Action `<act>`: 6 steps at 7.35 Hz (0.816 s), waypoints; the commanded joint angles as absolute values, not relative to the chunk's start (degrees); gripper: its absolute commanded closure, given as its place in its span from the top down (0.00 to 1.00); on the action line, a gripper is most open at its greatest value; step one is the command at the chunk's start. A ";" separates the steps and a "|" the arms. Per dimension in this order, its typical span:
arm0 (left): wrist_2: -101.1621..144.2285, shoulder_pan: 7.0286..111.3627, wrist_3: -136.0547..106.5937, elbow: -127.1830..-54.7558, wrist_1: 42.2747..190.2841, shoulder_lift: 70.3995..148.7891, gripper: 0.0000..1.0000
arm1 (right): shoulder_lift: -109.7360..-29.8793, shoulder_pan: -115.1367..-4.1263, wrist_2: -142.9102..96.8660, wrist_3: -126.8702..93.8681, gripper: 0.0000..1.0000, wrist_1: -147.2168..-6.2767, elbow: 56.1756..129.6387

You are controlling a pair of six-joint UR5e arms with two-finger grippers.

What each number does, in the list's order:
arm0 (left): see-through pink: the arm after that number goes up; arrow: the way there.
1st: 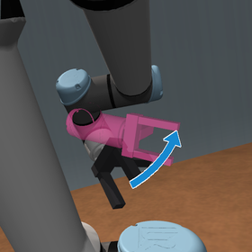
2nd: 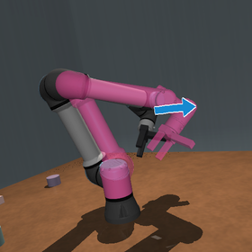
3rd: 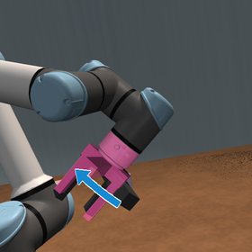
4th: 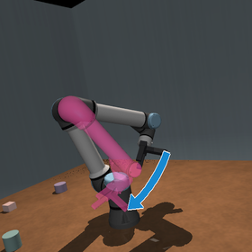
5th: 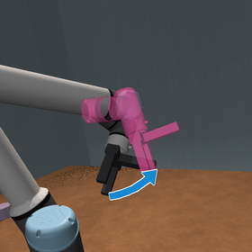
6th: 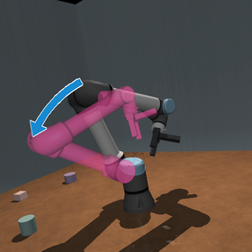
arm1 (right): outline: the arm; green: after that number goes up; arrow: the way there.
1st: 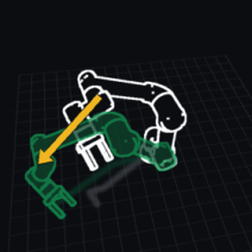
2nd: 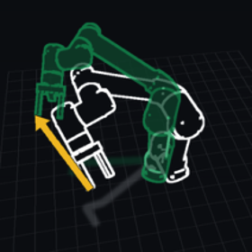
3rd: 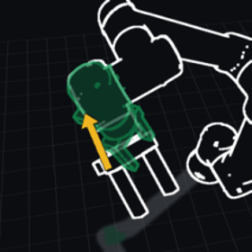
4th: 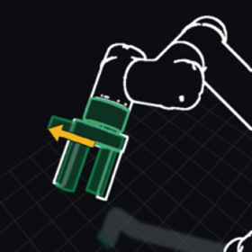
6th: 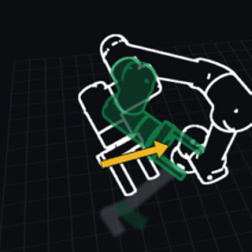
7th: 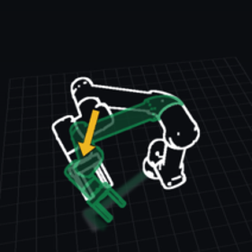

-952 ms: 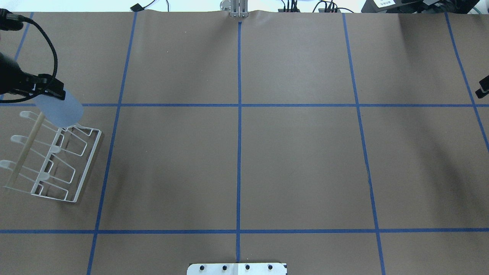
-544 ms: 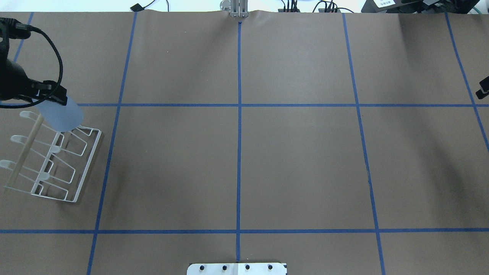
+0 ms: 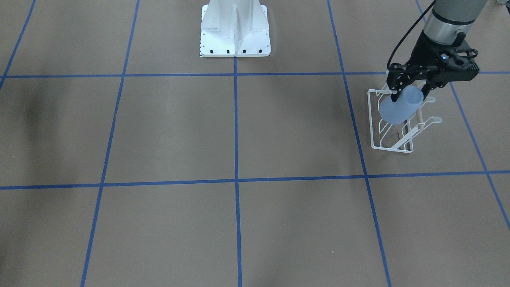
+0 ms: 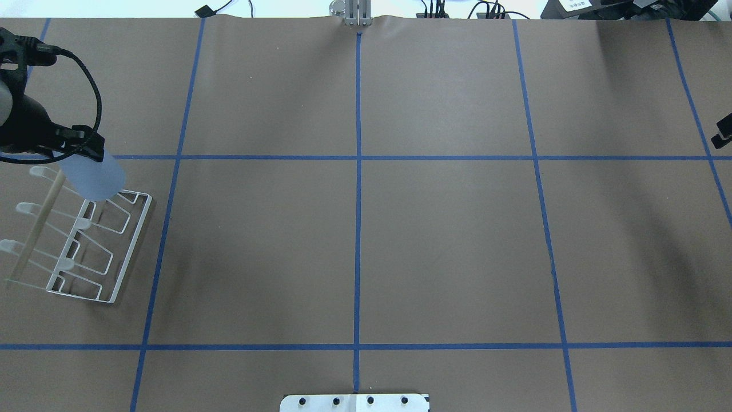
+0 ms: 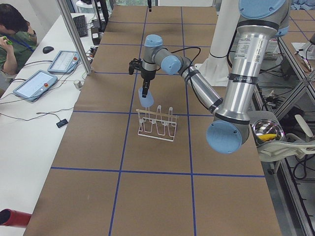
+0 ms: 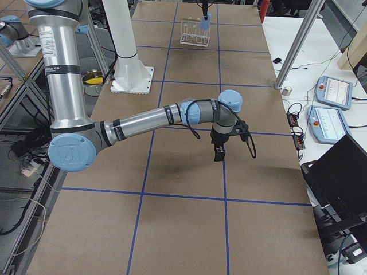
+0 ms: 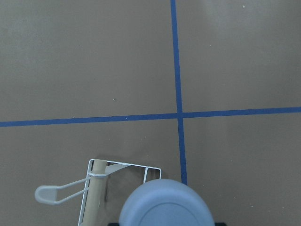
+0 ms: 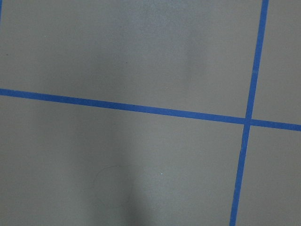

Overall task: Hang cup on cup holder
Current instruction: 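Lower the cup onto the rack's hook and open the left gripper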

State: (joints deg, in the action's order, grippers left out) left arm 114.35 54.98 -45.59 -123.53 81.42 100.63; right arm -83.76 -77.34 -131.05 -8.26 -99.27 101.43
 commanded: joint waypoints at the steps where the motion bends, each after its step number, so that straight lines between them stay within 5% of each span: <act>1: 114.43 53.80 -45.61 -121.82 81.74 100.63 0.00 | -83.67 -77.34 -131.04 -8.26 1.00 -99.23 101.34; 6: 114.43 52.65 -45.62 -118.57 81.91 100.81 0.00 | -83.50 -77.34 -131.13 -8.26 1.00 -99.32 101.34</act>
